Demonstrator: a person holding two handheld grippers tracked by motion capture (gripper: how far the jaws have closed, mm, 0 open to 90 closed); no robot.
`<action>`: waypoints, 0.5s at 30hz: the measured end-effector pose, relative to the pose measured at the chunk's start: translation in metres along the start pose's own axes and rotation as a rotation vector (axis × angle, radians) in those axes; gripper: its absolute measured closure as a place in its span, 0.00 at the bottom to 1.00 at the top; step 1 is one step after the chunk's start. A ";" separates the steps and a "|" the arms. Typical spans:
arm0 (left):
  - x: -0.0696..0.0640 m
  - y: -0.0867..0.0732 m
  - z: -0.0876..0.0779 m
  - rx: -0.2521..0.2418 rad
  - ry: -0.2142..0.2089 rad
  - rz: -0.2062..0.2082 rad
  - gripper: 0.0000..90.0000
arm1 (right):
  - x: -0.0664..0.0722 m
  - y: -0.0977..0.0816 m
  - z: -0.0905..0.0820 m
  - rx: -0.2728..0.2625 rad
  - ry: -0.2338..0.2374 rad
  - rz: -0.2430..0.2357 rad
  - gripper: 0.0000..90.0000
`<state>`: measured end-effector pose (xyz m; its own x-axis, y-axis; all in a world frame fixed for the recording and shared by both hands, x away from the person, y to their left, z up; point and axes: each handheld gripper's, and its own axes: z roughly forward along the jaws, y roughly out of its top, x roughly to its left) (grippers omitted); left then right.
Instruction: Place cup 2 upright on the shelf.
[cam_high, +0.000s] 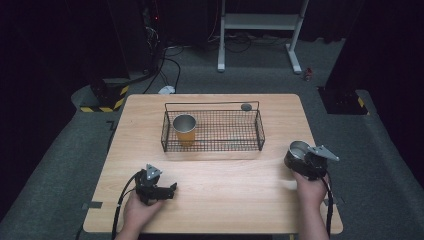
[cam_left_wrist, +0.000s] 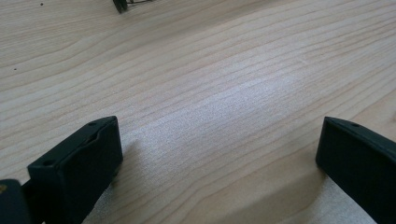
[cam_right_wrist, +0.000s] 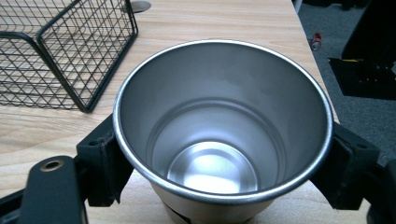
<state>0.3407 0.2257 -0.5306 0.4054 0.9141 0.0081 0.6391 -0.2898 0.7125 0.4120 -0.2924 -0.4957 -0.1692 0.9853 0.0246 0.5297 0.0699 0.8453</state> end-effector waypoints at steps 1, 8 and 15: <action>0.000 0.000 0.000 0.002 0.000 0.000 0.01 | 0.001 0.000 -0.001 -0.001 0.001 0.002 0.20; 0.000 0.000 0.000 0.001 -0.001 0.001 0.01 | 0.005 0.002 -0.008 -0.016 0.007 -0.009 0.20; 0.000 0.000 0.000 0.000 -0.001 0.001 0.01 | 0.010 0.002 -0.011 -0.018 0.015 -0.023 0.20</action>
<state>0.3405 0.2257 -0.5304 0.4071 0.9133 0.0081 0.6387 -0.2910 0.7123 0.4022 -0.2837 -0.4881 -0.1935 0.9810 0.0132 0.5108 0.0892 0.8551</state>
